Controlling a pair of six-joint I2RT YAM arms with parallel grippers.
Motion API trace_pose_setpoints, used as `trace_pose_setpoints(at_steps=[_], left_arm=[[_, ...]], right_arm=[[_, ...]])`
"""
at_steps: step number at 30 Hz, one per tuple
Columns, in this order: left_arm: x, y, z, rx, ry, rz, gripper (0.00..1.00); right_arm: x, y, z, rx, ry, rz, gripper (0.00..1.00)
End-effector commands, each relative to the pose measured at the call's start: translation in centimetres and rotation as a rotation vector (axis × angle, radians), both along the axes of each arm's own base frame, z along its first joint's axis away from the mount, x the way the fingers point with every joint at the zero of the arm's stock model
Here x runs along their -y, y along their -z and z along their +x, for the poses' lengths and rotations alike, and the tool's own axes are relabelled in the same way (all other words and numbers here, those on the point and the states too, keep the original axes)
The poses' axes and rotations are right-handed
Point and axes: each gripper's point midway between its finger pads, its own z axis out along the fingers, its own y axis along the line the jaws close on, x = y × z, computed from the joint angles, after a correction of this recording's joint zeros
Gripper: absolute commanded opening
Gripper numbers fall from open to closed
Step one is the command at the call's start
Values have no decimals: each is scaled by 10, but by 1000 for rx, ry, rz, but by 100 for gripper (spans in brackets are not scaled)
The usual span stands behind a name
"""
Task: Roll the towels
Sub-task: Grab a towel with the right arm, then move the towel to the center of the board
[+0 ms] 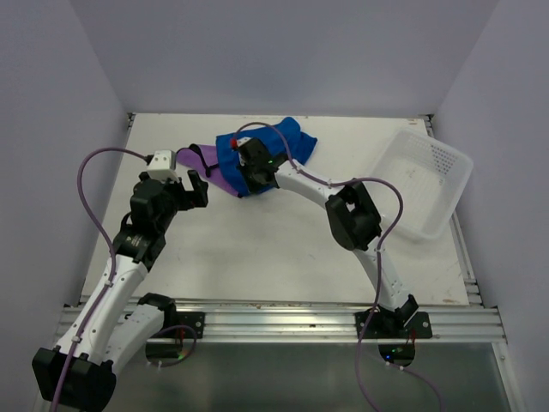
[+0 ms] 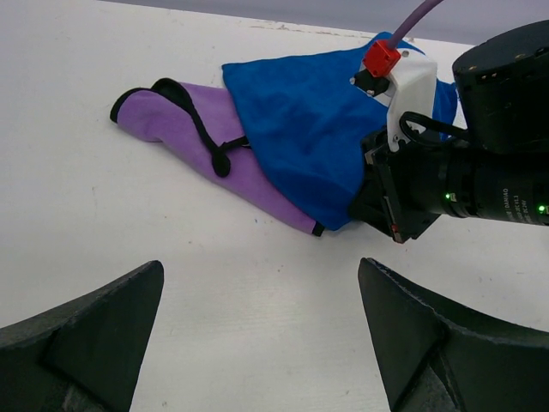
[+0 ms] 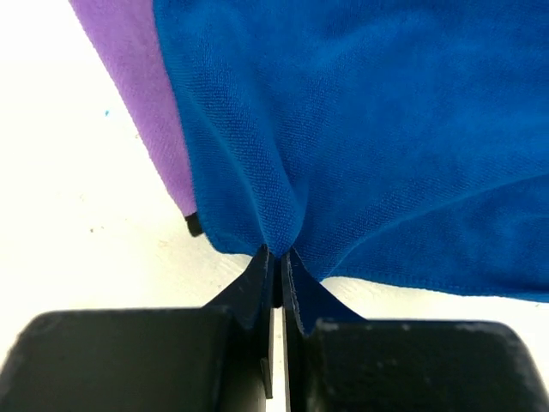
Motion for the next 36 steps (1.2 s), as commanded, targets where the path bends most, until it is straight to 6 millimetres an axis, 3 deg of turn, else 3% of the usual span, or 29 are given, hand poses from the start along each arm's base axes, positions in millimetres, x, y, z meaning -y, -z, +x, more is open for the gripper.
trace_pose_setpoints(at_steps=[1, 2, 6, 7, 11, 12, 13, 14, 15, 18, 19, 20, 21, 22, 23, 24, 25, 26, 27, 28, 33, 34, 36], left_arm=[[0, -22, 5, 50, -12, -4, 100], [-1, -23, 5, 53, -13, -4, 100], [-3, -22, 5, 50, -21, 3, 99], [-4, -23, 5, 52, -30, 5, 100], [-13, -24, 4, 58, -74, 12, 100], [-14, -25, 4, 61, -82, 10, 99], [-15, -27, 3, 68, -92, 0, 100], [-16, -28, 3, 69, -97, -6, 100], [-16, -28, 2, 67, -101, -14, 100], [-11, -31, -4, 34, -112, -92, 100], [-1, -33, -7, 22, -81, -161, 100], [5, -29, -10, 4, -62, -202, 100], [13, -27, -13, -7, -38, -250, 100], [30, -30, -21, -21, 28, -355, 100], [38, -11, -27, -66, 51, -404, 99], [46, -11, -31, -59, 83, -465, 100], [59, -13, -43, -75, 129, -577, 100], [64, 15, -51, -134, 133, -623, 100], [69, 16, -55, -128, 156, -676, 100], [75, 33, -68, -176, 173, -759, 99], [82, 50, -90, -187, 216, -897, 100], [83, 63, -93, -225, 202, -927, 100], [85, 67, -97, -233, 208, -970, 99]], right_arm=[[-6, -94, 11, 133, 0, 108, 0], [-8, -115, 11, 157, -5, 131, 0], [-11, -167, 12, 220, -13, 201, 0], [-12, -193, 14, 254, -12, 226, 0], [-9, -230, -7, 230, -46, 286, 0], [-5, -250, -16, 241, -52, 322, 0], [-6, -254, -24, 223, -70, 346, 0], [-6, -244, -32, 183, -64, 353, 0], [0, -261, -44, 190, -70, 386, 0], [2, -241, -69, 134, -74, 401, 0], [5, -253, -82, 145, -86, 435, 0], [2, -234, -91, 106, -78, 442, 0], [3, -228, -96, 91, -72, 454, 0], [7, -212, -105, 60, -60, 449, 0], [1, -210, -110, 39, -51, 488, 0], [1, -204, -113, 24, -40, 495, 0], [4, -183, -119, -13, -25, 475, 0], [-1, -180, -123, -25, -13, 502, 0], [-1, -174, -126, -38, -4, 507, 0], [2, -156, -131, -66, 12, 491, 0], [2, -119, -143, -118, 87, 478, 0], [5, -108, -147, -135, 101, 466, 0], [7, -101, -145, -149, 158, 487, 0]])
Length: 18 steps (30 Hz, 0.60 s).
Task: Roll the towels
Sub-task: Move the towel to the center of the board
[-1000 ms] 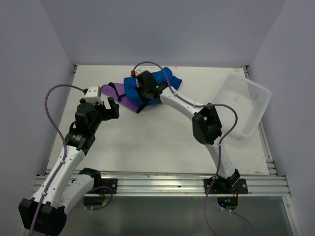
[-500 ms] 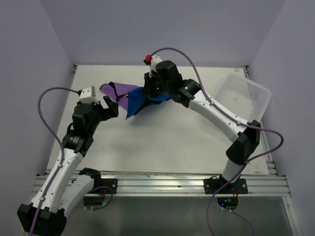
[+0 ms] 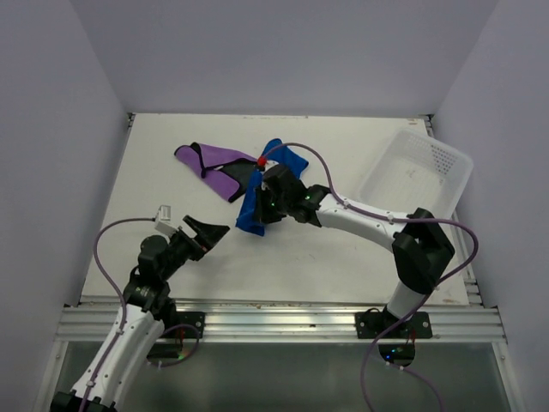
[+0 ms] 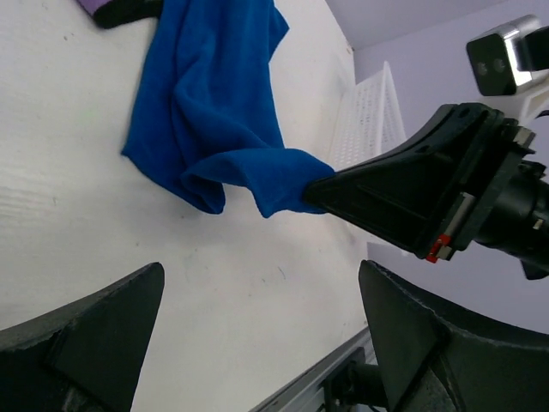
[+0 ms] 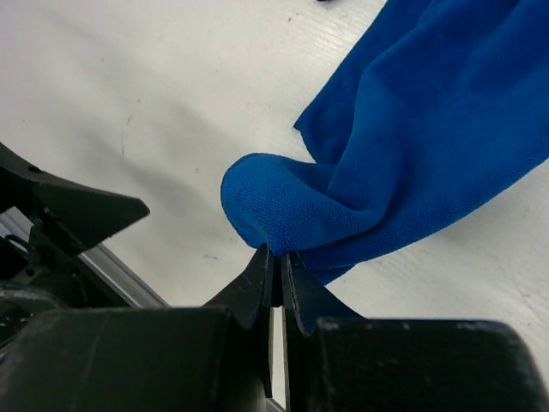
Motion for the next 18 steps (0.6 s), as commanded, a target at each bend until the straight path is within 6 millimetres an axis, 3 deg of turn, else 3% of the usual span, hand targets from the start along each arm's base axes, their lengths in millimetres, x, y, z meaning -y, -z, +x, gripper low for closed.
trace_pose_setpoints(at_steps=[1, 5, 10, 14, 15, 18], left_arm=[[17, -18, -9, 6, 50, -215, 99], [21, -14, -11, -11, 53, -319, 97], [20, -4, -5, -42, 31, -309, 95], [23, -5, -2, -38, 38, -322, 91], [23, 10, -4, -78, 34, -315, 89], [25, 16, -3, -89, 29, -311, 88]], right_arm=[[-8, -5, 8, 6, 108, 100, 0], [-8, 6, 9, -28, 218, 189, 0], [-12, 18, 6, -64, 298, 261, 0], [-16, 14, 9, -76, 360, 333, 0], [-17, 14, 9, -78, 371, 344, 0], [-18, 13, 10, -93, 396, 386, 0]])
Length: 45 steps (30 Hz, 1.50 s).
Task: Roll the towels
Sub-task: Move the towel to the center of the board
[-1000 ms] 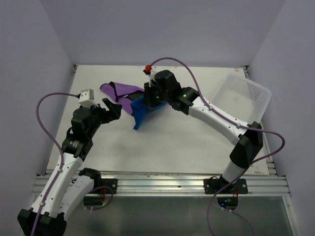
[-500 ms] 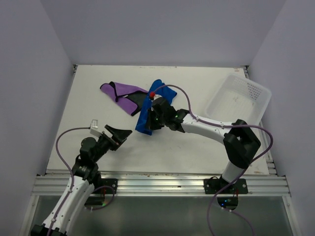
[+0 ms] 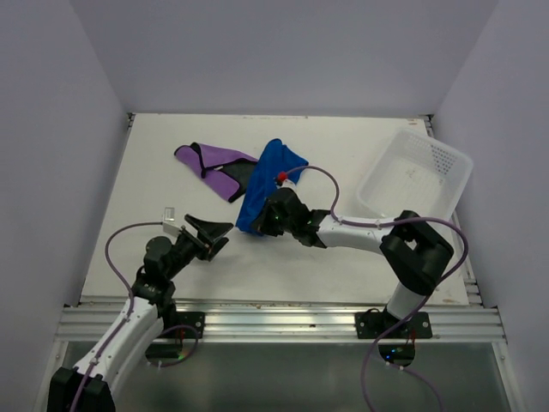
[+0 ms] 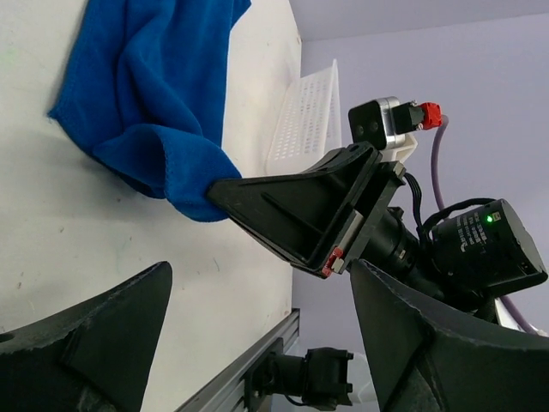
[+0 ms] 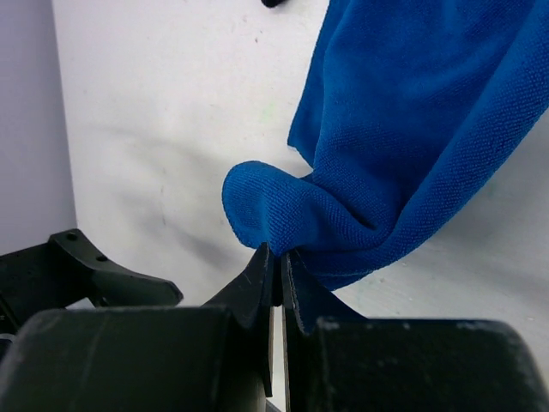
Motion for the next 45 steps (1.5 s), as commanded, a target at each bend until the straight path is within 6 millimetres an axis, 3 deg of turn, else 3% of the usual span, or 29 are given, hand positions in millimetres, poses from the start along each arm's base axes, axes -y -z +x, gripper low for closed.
trace_pose_setpoints(at_steps=[1, 8, 19, 26, 37, 39, 45], left_arm=[[2, 20, -5, -2, 3, -17, 88], [7, 22, -1, 16, -1, -26, 85], [18, 43, 2, -37, 2, 35, 79], [21, 50, 11, -40, 2, 86, 70], [21, 52, 17, -2, 3, 132, 64], [23, 40, 25, 33, -1, 136, 62], [26, 43, 29, 31, 12, 152, 59]], right_arm=[[-10, -31, 13, 41, 88, 148, 0], [-20, -34, 9, 2, 77, 210, 0], [-7, -37, 2, 5, 104, 229, 0], [-5, -39, -5, 1, 78, 239, 0], [-7, -38, -9, -2, 37, 207, 0], [-8, -38, -10, 1, 30, 208, 0], [-9, -39, -11, 1, 11, 204, 0]])
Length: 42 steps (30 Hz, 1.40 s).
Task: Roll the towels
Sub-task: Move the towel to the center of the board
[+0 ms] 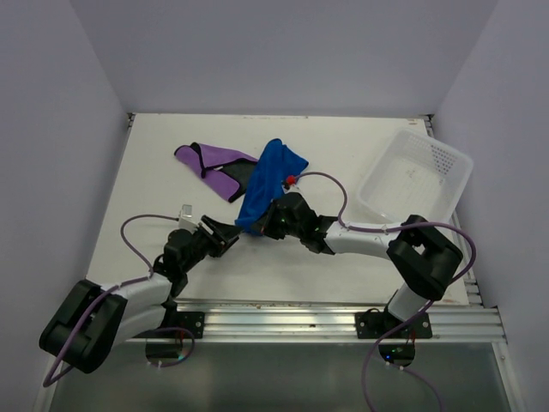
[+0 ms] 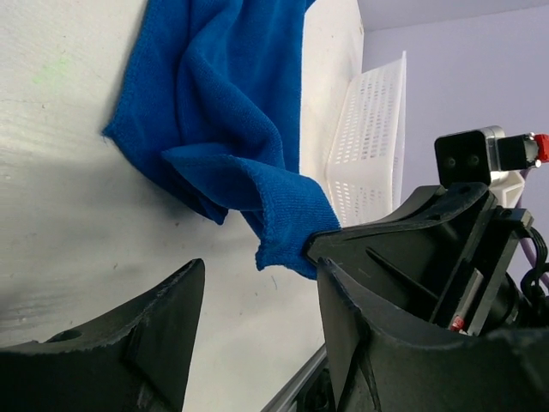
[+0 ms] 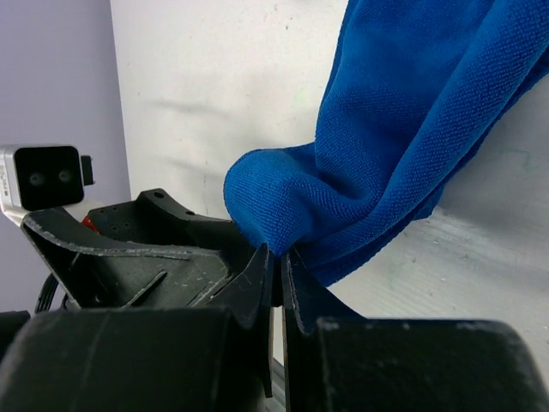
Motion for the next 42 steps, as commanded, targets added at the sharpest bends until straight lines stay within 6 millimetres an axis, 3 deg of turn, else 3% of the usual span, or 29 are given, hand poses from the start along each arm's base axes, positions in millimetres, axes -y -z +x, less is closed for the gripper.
trace_pose_setpoints(at_steps=[1, 16, 22, 27, 30, 31, 33, 34, 36, 37, 38, 39, 40, 41, 42], left_arm=[[1, -5, 5, 68, 3, 24, 58], [4, -13, 18, 97, -7, 24, 52], [3, -14, 20, 100, -18, 16, 33], [3, -16, 20, 102, -20, 9, 27], [3, -15, 18, 100, -21, 1, 15], [3, -15, 18, 97, -22, 1, 4], [3, -21, 19, 113, -21, -5, 0], [2, -20, 18, 107, -22, -1, 0], [1, -38, 21, 164, -27, -2, 0], [-3, -32, 22, 135, -34, 28, 0], [-5, -55, 27, 194, -47, 26, 0], [-12, -61, 31, 224, -66, 72, 0], [-21, -53, 33, 181, -91, 126, 0], [-27, -86, 38, 259, -122, 130, 0], [-38, -94, 42, 289, -163, 186, 0]], right_arm=[[-8, -27, 1, 47, -23, 49, 0], [-17, -17, -12, -4, -92, 66, 0], [-22, -14, -15, -29, -117, 85, 0], [-25, -6, -18, -48, -134, 83, 0], [-28, -1, -19, -60, -147, 86, 0], [-27, 0, -20, -63, -154, 81, 0], [-26, -2, -20, -55, -156, 74, 1], [-22, -1, -19, -54, -159, 56, 11], [-13, -11, -10, -37, -147, 50, 21], [-6, -10, -8, -34, -152, 26, 29], [-1, -13, -5, -36, -156, 26, 32], [12, -15, 6, -30, -128, 21, 35], [23, -23, 11, -19, -113, 19, 37], [31, -27, 16, -14, -98, 26, 38], [50, -24, 28, -22, -54, 19, 38]])
